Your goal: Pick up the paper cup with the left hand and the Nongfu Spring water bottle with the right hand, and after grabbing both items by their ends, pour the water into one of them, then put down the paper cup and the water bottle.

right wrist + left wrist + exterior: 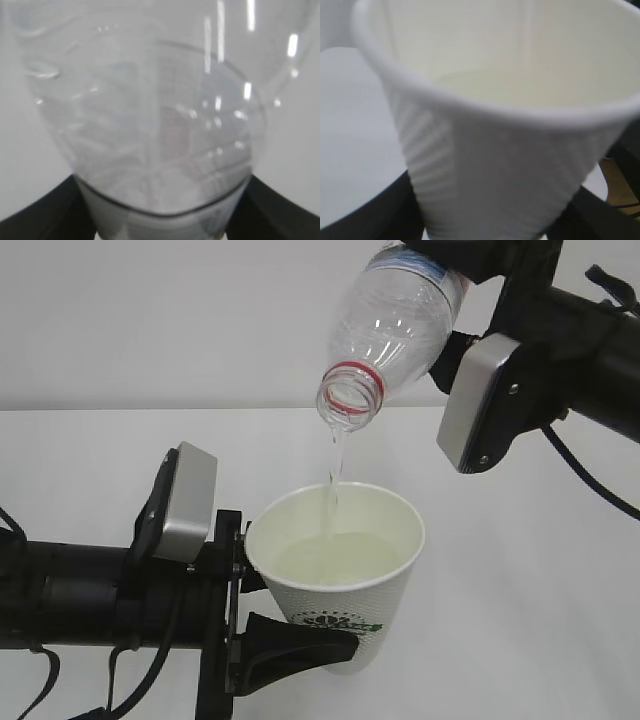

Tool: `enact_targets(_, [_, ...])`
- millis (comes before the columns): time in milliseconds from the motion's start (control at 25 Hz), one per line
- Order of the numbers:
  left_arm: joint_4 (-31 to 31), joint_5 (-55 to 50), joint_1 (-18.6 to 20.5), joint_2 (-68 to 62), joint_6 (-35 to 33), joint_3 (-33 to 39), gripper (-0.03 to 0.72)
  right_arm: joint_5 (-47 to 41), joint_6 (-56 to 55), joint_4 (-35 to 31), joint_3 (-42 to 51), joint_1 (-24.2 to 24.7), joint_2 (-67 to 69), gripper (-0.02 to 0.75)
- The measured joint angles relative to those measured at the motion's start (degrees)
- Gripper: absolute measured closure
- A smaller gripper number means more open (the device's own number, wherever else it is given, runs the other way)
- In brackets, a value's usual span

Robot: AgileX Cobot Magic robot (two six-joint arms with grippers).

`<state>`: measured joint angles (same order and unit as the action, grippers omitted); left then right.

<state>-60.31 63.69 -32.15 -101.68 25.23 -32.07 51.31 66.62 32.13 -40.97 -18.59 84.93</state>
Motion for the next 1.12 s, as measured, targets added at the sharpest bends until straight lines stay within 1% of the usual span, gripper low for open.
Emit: enact_targets(1120, [0.0, 0.0, 0.0, 0.0, 0.0, 0.0, 0.226, 0.1, 0.0, 0.0, 0.0, 0.0, 0.0, 0.244])
